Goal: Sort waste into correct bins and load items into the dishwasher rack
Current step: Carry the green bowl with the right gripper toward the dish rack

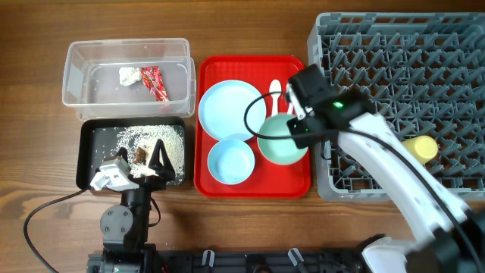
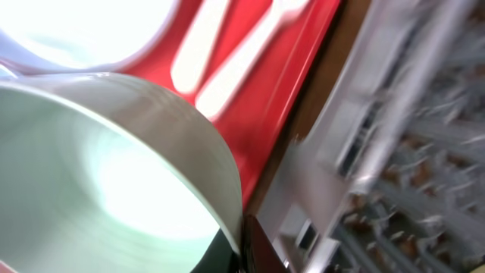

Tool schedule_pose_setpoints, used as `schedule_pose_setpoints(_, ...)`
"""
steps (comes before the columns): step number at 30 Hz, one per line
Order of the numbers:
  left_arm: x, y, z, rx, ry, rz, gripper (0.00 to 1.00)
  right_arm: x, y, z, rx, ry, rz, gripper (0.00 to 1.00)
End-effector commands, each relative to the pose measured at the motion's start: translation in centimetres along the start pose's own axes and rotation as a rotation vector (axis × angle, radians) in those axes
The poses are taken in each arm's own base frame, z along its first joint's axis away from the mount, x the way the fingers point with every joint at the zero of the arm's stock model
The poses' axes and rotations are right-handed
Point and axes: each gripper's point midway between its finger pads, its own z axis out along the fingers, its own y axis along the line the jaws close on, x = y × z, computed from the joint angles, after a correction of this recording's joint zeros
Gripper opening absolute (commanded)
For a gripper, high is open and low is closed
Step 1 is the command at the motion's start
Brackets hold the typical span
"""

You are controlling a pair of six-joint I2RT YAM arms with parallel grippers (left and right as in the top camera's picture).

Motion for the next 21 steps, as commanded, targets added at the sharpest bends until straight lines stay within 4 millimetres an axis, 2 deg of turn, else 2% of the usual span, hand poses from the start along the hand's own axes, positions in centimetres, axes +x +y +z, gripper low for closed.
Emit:
schedule_pose_setpoints(1,0.0,0.3,0.0,-0.01,-0.004,-0.01,1.0,-2.7,-2.1,-6.2,0.065,-0.245,0.166,0.04)
schedule_pose_setpoints(4,0.0,0.3,0.0,-0.01,-0.004,-0.01,1.0,-2.2,-6.3,-10.0,0.226,-0.373,0.384,0.04)
schedule_pose_setpoints(7,0.0,0.3,0.0,-0.01,-0.004,-0.01,1.0,-0.1,-10.7,-13.8,0.416,-0.487,0.609,0.04)
schedule_pose_setpoints(11,0.0,0.3,0.0,-0.01,-0.004,-0.01,1.0,2.1,-13.9,-16.7,0.561,-0.557,0.735,0.04)
schedule_pose_setpoints(16,0.0,0.3,0.0,-0.01,-0.004,-0.01,1.0,4.3,-17.5,-16.8,0.749,-0.502,0.823,0.04)
schedule_pose_setpoints(21,0.0,0.3,0.0,-0.01,-0.004,-0.01,1.0,4.1,-20.2,-14.0,0.875,-0.39,0.839,0.04)
